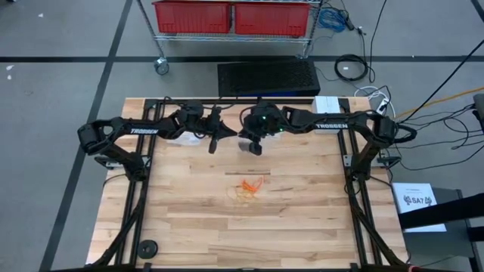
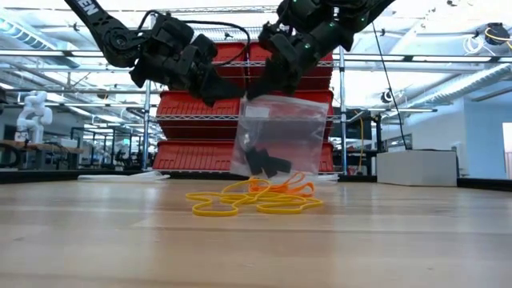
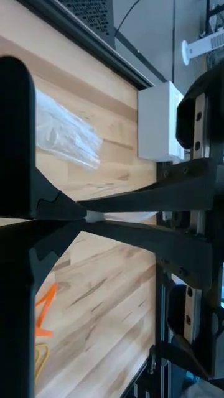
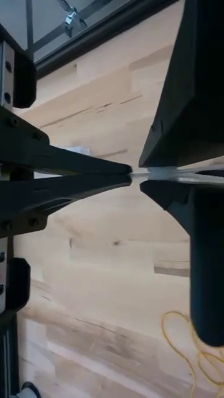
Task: Sort rubber bands
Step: Close the center transparent zip bag with the black rubber bands
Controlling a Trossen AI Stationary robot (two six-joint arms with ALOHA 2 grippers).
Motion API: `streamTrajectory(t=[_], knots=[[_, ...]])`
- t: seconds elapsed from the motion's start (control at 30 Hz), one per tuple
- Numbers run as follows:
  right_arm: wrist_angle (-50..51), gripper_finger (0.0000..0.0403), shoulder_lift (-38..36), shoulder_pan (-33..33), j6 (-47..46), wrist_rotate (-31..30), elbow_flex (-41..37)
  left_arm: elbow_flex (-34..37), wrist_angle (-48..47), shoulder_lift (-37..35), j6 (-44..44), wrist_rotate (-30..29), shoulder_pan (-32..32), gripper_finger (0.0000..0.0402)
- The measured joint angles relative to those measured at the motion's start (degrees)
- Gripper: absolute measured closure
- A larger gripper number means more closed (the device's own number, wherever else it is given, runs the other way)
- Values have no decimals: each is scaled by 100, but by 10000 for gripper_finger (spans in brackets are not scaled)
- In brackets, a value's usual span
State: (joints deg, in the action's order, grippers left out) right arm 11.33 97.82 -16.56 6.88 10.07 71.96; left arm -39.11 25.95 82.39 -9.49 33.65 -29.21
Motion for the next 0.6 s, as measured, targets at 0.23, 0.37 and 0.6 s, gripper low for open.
streamTrajectory(t=[0.23,0.37,0.6], knots=[[576,391,-105,-2,92,-182,-15,2,-132,0,0,-132,-38,401],[814,391,-288,-4,115,-330,-13,4,-128,0,0,-129,-104,401],[749,391,-367,-11,136,-344,-13,4,-99,0,14,-25,104,387]])
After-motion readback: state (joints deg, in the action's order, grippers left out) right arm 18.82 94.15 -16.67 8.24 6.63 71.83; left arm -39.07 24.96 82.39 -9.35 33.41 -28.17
